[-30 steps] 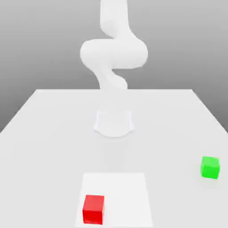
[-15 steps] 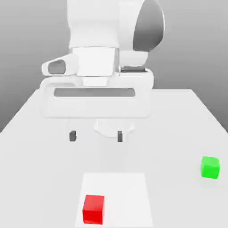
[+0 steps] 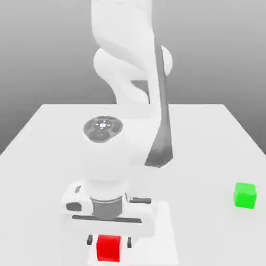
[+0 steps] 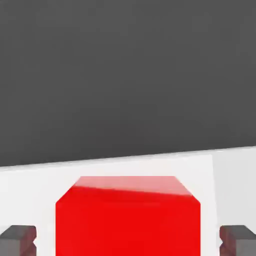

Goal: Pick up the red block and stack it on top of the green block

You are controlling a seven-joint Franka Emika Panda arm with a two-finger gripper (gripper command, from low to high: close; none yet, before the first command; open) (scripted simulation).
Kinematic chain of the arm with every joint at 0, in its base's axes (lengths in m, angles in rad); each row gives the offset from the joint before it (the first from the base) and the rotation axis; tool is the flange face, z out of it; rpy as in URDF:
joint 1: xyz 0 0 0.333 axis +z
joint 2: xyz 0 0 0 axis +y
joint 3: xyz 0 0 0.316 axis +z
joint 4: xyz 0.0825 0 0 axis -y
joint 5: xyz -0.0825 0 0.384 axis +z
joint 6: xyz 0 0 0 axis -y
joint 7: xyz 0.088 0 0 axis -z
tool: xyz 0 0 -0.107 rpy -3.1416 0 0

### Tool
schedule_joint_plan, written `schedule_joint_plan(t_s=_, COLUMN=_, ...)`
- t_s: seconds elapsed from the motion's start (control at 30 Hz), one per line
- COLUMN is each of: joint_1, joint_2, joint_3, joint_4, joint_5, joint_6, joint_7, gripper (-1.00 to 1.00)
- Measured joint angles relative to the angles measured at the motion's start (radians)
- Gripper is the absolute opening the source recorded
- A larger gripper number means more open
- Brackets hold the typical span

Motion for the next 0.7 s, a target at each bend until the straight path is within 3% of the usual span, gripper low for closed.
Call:
schedule_joint_plan(t_s=0.13, joint_1=-0.001, joint_2=-0.001, joint_3=0.001, joint_4=0.000, joint_5=-0.001, joint_6=-0.001, joint_7=0.001, gripper=-1.00)
schedule_joint_plan(t_s=0.3, joint_1=0.014, joint_2=-0.155, joint_3=-0.006, joint_4=-0.026, joint_5=-0.028, joint_6=-0.129, joint_7=0.015, gripper=-1.00)
schedule_joint_plan(t_s=0.53, joint_1=0.181, joint_2=-0.258, joint_3=0.201, joint_4=-0.087, joint_5=-0.052, joint_6=-0.173, joint_7=-0.135, gripper=-1.00)
schedule_joint_plan(t_s=0.7, joint_1=0.422, joint_2=-0.327, joint_3=0.357, joint_4=-0.134, joint_5=-0.056, joint_6=-0.194, joint_7=-0.278, gripper=-1.00)
